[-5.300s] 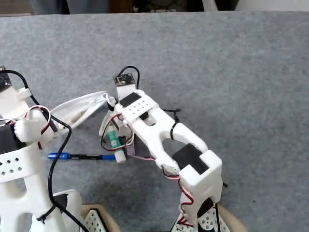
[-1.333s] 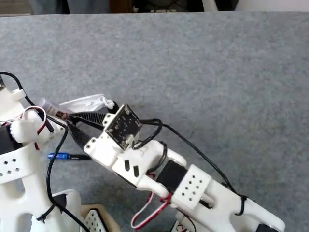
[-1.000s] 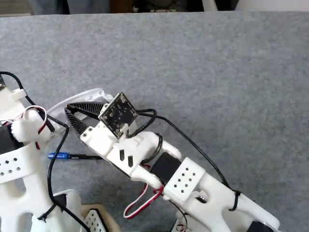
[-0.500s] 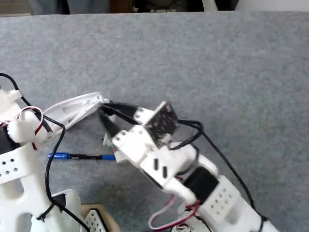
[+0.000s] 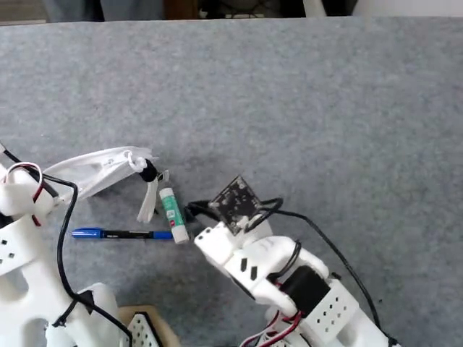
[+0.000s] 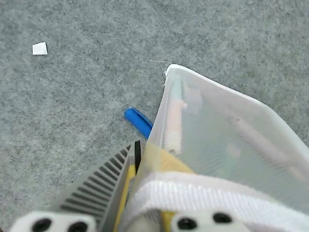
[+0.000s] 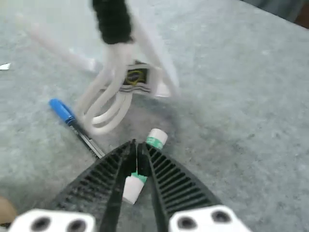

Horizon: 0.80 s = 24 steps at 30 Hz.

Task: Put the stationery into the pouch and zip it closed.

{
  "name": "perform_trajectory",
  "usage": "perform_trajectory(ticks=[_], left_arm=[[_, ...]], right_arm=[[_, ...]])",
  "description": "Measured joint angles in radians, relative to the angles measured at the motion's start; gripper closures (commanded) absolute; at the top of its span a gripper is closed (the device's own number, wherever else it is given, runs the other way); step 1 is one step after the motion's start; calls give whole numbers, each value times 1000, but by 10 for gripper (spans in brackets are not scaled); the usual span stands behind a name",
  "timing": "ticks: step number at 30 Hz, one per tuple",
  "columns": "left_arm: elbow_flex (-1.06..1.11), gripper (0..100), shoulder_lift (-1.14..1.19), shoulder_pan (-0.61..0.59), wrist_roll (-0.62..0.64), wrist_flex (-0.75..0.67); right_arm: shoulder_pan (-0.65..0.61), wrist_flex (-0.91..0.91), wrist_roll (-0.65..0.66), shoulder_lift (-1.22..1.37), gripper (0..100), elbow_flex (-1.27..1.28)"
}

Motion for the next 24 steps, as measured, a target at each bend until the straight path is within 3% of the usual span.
perform_trajectory(ticks=[4,11,24], left_arm=[[0,972,0,0,0,0],[0,972,0,0,2,0],[-2,972,0,-9,8,0]], right_arm=[[-78,0,0,31,950,0],[-98,25,-14,381,748,-100],[-264,52,-63,1145,740,-589]])
